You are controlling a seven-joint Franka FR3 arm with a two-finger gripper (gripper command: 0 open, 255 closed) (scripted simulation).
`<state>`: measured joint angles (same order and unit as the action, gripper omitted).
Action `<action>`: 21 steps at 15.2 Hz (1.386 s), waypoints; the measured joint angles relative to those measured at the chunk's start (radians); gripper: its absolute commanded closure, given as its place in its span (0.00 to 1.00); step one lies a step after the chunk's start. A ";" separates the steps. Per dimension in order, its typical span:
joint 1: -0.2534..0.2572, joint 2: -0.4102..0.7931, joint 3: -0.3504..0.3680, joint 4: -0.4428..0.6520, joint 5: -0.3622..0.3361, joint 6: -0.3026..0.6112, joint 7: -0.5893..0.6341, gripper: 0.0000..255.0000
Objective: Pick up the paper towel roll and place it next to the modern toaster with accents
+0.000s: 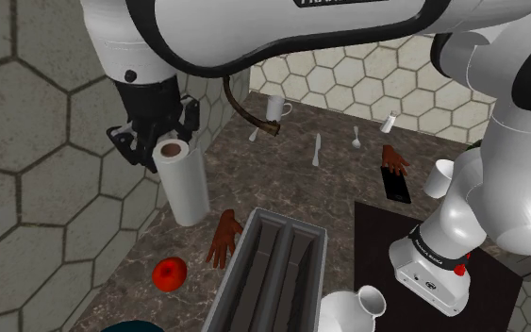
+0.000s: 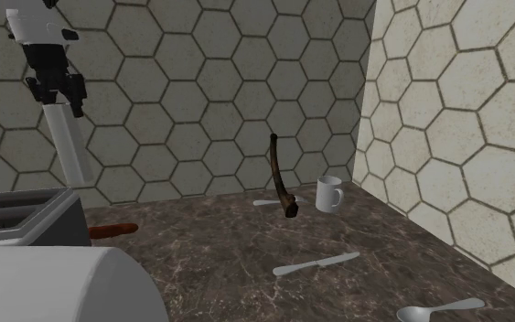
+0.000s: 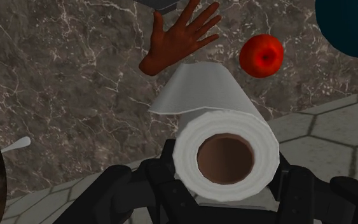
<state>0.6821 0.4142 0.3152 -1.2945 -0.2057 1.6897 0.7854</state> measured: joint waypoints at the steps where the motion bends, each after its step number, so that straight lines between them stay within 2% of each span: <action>1: -0.001 -0.002 0.000 -0.016 0.000 0.014 0.002 1.00; 21: -0.016 0.023 -0.010 -0.247 -0.018 0.267 0.033 1.00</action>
<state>0.6663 0.4372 0.3056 -1.5420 -0.2233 1.9564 0.8181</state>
